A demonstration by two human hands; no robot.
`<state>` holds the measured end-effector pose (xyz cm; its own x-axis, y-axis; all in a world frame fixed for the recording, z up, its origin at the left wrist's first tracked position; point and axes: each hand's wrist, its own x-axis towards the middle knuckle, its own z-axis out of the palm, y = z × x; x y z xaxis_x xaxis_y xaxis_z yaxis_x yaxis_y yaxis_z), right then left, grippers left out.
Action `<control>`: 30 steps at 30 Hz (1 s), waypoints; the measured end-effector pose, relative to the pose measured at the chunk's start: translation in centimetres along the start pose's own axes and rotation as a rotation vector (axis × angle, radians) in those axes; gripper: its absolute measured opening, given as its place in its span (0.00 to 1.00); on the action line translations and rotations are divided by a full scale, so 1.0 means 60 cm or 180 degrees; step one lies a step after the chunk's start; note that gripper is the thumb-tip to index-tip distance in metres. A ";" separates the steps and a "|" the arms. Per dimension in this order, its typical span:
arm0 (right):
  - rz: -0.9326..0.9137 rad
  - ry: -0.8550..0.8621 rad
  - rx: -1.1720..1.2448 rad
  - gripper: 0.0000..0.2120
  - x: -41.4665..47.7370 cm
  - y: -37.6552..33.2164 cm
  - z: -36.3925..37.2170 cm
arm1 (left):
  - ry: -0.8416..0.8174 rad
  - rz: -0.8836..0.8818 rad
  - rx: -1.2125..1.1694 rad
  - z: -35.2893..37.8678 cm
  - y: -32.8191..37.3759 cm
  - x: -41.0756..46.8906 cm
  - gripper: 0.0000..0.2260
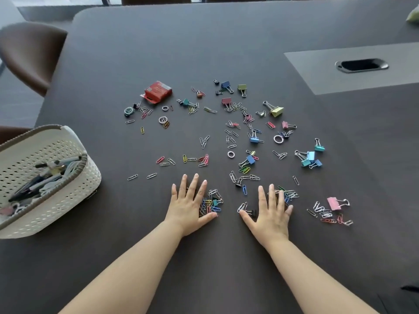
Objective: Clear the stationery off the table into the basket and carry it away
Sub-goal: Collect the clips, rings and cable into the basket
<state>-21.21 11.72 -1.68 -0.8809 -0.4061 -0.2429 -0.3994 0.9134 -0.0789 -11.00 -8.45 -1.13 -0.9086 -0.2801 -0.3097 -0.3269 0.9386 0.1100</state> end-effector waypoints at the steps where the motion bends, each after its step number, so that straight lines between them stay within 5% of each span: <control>1: -0.0045 0.0035 -0.0037 0.43 0.016 -0.001 -0.004 | 0.0032 -0.0007 -0.0026 -0.003 0.007 0.019 0.43; 5: -0.0595 0.0105 0.0474 0.35 0.071 0.010 -0.029 | 0.0187 -0.0103 -0.0397 -0.016 0.038 0.070 0.32; 8: -0.0696 0.0523 0.0555 0.31 0.072 0.036 -0.038 | 0.0364 0.0058 -0.0524 -0.007 0.056 0.061 0.35; 14: 0.0602 0.0281 0.0232 0.42 0.045 0.126 -0.034 | 0.0218 0.0190 -0.0021 -0.010 0.099 0.081 0.42; 22: 0.1685 0.0400 0.0691 0.41 0.050 0.196 -0.040 | 0.0202 0.0689 0.0106 -0.009 0.199 0.131 0.40; 30: 0.0280 0.0291 0.0784 0.44 0.079 0.137 -0.036 | 0.0472 0.0181 -0.0424 -0.021 0.184 0.153 0.37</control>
<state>-29.20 17.27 -1.38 -0.9332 -0.3155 -0.1720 -0.2563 0.9199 -0.2969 -23.30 -0.93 -1.57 -0.9517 -0.2632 -0.1580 -0.2964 0.9217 0.2502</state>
